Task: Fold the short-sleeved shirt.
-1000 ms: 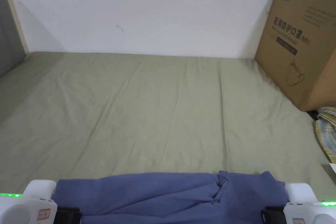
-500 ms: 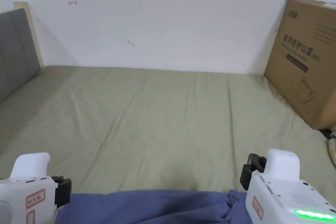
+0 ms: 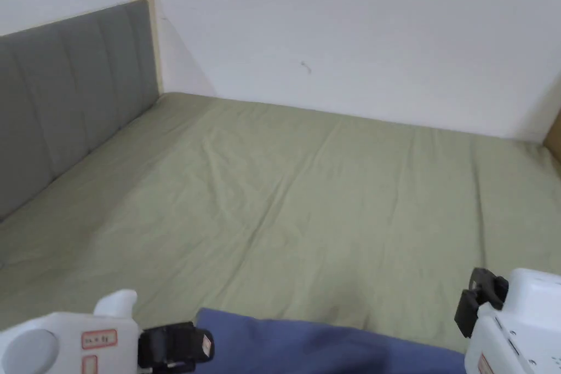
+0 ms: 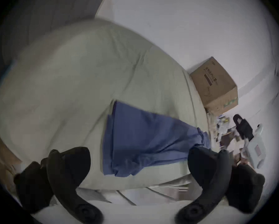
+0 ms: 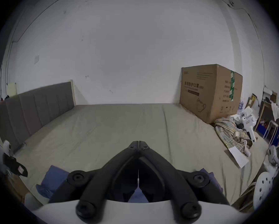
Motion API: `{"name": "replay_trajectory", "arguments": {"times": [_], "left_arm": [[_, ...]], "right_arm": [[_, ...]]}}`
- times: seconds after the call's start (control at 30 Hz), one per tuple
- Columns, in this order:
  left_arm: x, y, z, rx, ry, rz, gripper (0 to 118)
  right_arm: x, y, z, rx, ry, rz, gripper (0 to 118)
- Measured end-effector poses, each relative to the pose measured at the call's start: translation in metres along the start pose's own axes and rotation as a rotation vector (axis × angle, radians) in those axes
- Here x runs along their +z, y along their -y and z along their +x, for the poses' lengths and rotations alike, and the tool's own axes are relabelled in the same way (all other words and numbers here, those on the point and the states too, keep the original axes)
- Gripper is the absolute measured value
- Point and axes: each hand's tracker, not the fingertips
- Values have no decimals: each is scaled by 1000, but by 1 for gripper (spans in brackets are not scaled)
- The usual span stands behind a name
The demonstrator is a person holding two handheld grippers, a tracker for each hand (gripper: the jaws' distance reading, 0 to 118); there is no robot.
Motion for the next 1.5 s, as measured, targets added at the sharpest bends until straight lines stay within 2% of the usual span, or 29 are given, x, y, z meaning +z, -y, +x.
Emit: {"name": "replay_trajectory", "arguments": {"times": [0.2,0.3,0.4,0.43,0.47,0.5,0.53,0.57,0.6,0.63,0.67,0.7,0.8,0.9,1.03,1.2,1.3,1.5], "left_arm": [[-59,-1,-51,241,219,-68,117],[-67,-3,-58,278,320,-12,118],[-78,-8,-60,328,383,-38,118],[-80,-14,-55,256,359,-62,115],[-84,-17,-53,223,366,-85,102],[-86,-19,-50,226,369,-102,61],[-89,-21,-50,221,349,-101,4],[-96,-23,-43,206,337,-110,5],[-83,-14,-58,245,144,-168,5],[-83,-13,-56,262,171,-175,5],[-85,-14,-48,316,324,-155,5],[-95,-17,-44,355,348,-147,5],[-94,-23,-45,291,287,-133,5],[-52,-33,-50,289,337,-134,4],[-40,-56,-74,230,212,-83,4],[4,-66,-73,185,132,-24,4],[12,-67,-70,176,12,-19,4],[16,-60,-14,105,-82,32,5]], "right_arm": [[-11,0,-21,32,-9,-47,1],[-16,1,-29,49,-3,-67,1],[-22,3,-31,43,-6,-89,1],[-24,4,-33,43,-5,-94,1],[-25,5,-32,48,-3,-99,1],[-26,7,-33,51,-1,-103,1],[-28,8,-33,53,0,-108,1],[-29,9,-32,43,1,-117,1],[-30,10,-30,29,-1,-127,1],[-31,11,-29,13,-4,-135,1],[-31,11,-27,2,-4,-144,1],[-32,12,-26,-3,-3,-148,1],[-35,14,-22,-11,8,-165,1],[-37,15,-19,-51,6,-183,1],[-35,16,-18,-51,4,-182,1],[-31,17,-13,-61,-9,-182,1],[-30,21,-8,-87,-18,-195,1],[-24,28,10,-108,-30,-205,1]]}}
